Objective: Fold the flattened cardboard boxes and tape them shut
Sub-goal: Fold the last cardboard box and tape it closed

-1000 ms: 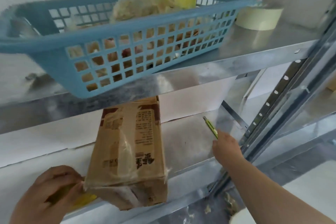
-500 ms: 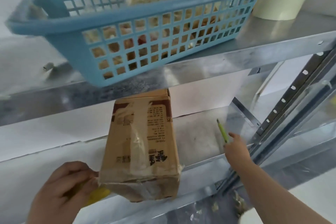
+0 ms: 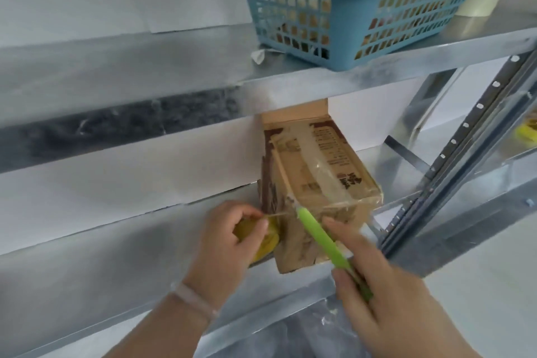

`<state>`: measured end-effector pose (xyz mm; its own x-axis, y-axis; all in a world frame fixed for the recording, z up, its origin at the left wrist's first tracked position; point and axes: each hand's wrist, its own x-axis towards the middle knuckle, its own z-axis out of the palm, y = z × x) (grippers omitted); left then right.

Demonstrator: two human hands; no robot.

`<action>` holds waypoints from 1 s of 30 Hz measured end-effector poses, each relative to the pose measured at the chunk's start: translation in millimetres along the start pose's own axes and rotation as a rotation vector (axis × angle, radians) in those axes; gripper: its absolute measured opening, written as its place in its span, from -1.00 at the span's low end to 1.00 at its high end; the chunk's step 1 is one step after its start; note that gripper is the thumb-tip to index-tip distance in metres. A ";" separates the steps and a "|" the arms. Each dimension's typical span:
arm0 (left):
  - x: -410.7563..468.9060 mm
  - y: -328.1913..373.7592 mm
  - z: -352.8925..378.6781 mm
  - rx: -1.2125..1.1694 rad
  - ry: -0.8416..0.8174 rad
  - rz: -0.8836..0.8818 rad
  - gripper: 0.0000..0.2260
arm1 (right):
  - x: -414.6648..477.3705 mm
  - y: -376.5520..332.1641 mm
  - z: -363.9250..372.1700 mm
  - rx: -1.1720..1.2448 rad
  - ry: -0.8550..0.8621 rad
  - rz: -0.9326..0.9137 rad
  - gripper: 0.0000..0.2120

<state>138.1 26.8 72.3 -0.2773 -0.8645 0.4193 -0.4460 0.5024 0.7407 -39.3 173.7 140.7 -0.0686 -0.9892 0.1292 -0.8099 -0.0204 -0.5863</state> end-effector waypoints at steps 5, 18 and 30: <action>2.7 -1.0 -3.5 -0.005 0.000 0.071 -0.90 | 1.1 -25.3 28.0 -0.191 -0.131 0.124 -0.30; 6.1 -2.5 -5.7 0.012 0.029 -0.004 -0.94 | 20.0 -22.9 52.9 -0.323 -0.049 0.150 -0.42; 6.4 -2.0 -7.9 0.046 0.040 0.012 -0.97 | 19.8 -19.0 55.5 0.732 -0.034 0.478 -0.82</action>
<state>143.9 20.1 77.7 -0.2494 -0.8580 0.4490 -0.4818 0.5122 0.7110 7.0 146.5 110.0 -0.2785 -0.9190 -0.2792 -0.1206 0.3219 -0.9391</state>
